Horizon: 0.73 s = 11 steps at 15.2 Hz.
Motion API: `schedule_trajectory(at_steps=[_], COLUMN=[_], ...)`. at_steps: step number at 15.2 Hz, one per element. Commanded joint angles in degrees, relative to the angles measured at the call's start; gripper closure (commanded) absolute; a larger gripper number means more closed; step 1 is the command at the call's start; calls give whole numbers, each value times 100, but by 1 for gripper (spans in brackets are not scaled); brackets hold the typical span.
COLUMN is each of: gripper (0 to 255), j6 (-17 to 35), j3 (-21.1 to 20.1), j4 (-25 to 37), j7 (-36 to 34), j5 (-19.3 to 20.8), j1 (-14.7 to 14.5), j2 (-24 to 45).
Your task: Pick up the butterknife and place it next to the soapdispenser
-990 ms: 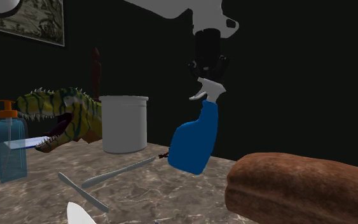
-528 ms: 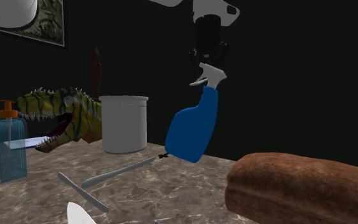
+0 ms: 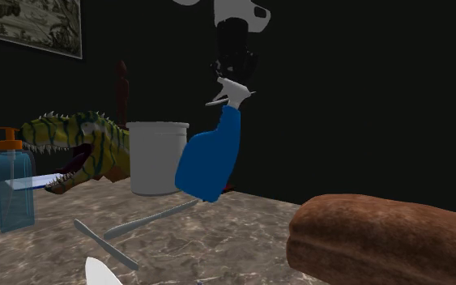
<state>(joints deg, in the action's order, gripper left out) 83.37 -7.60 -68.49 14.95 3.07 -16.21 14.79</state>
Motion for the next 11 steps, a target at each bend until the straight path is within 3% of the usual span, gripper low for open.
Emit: schedule_trajectory(at_steps=[1,11], gripper=[255,255], j6=[179,517], j3=[-82,-551], j4=[-596,-2308], j7=[-223,-1234], j5=[-35,-260], j1=[-113,-620], j2=[-414,-1787])
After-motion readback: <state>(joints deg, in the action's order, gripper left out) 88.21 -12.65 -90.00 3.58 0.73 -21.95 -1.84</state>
